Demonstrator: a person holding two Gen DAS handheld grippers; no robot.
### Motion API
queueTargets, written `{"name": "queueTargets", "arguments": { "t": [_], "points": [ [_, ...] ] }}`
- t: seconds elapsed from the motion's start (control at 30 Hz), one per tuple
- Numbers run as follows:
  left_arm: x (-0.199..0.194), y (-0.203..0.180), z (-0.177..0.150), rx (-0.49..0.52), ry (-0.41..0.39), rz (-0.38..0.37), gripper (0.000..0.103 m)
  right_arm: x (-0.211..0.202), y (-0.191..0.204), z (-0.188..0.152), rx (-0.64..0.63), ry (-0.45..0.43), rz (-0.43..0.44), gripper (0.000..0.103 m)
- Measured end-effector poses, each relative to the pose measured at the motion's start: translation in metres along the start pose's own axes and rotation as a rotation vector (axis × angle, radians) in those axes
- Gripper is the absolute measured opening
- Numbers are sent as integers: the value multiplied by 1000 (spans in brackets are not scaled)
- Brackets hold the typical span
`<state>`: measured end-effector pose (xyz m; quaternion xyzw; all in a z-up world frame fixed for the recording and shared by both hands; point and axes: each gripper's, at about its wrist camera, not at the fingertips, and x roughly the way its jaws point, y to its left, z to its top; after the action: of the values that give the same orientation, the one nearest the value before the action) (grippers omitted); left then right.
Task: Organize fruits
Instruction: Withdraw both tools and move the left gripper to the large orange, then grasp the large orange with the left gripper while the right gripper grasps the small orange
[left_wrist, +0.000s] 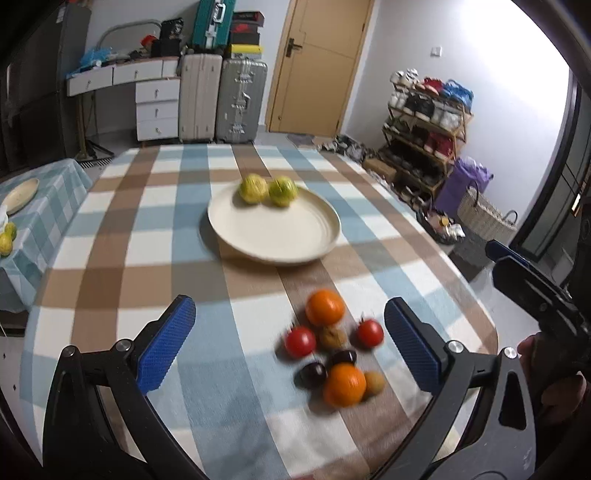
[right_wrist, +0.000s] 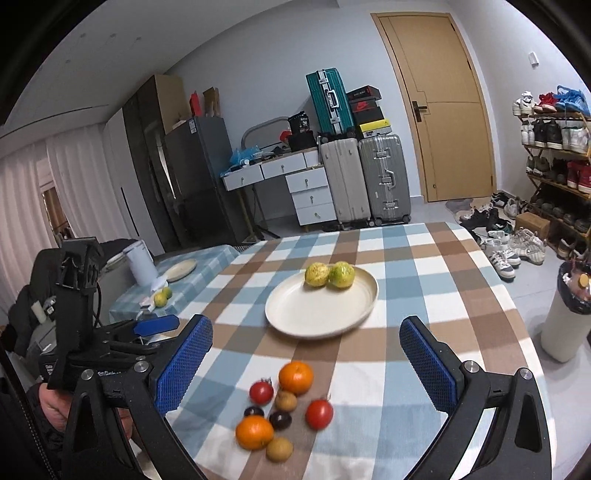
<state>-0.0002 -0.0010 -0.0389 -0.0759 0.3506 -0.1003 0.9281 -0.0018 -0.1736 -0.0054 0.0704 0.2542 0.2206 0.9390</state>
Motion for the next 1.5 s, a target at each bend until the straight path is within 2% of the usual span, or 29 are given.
{"name": "queueTargets", "arguments": {
  "t": [0.2, 0.43, 0.5, 0.63, 0.77, 0.93, 1.3, 1.37, 1.5],
  "points": [
    [13, -8, -20, 13, 70, -36, 102, 1, 0, -30, 30, 58, -15, 103],
    [41, -9, -42, 17, 168, -23, 102, 0, 0, -51, 30, 97, -15, 103],
    [46, -9, -47, 9, 186, -42, 102, 3, -1, -56, 40, 119, -18, 103],
    [54, -8, -53, 1, 198, -63, 102, 7, -2, -65, 44, 142, -28, 103],
    [57, -7, -54, -6, 177, -103, 100, 7, -3, -70, 52, 149, -37, 103],
    [62, -6, -55, -22, 202, -164, 74, 8, -6, -73, 55, 156, -45, 103],
    [66, -6, -59, -25, 229, -251, 30, 13, -8, -76, 67, 169, -41, 103],
    [65, -9, -60, -7, 226, -248, 30, 13, -8, -77, 66, 170, -41, 103],
    [64, -3, -59, -36, 227, -277, 29, 14, -9, -77, 69, 172, -43, 103]
  ]
}}
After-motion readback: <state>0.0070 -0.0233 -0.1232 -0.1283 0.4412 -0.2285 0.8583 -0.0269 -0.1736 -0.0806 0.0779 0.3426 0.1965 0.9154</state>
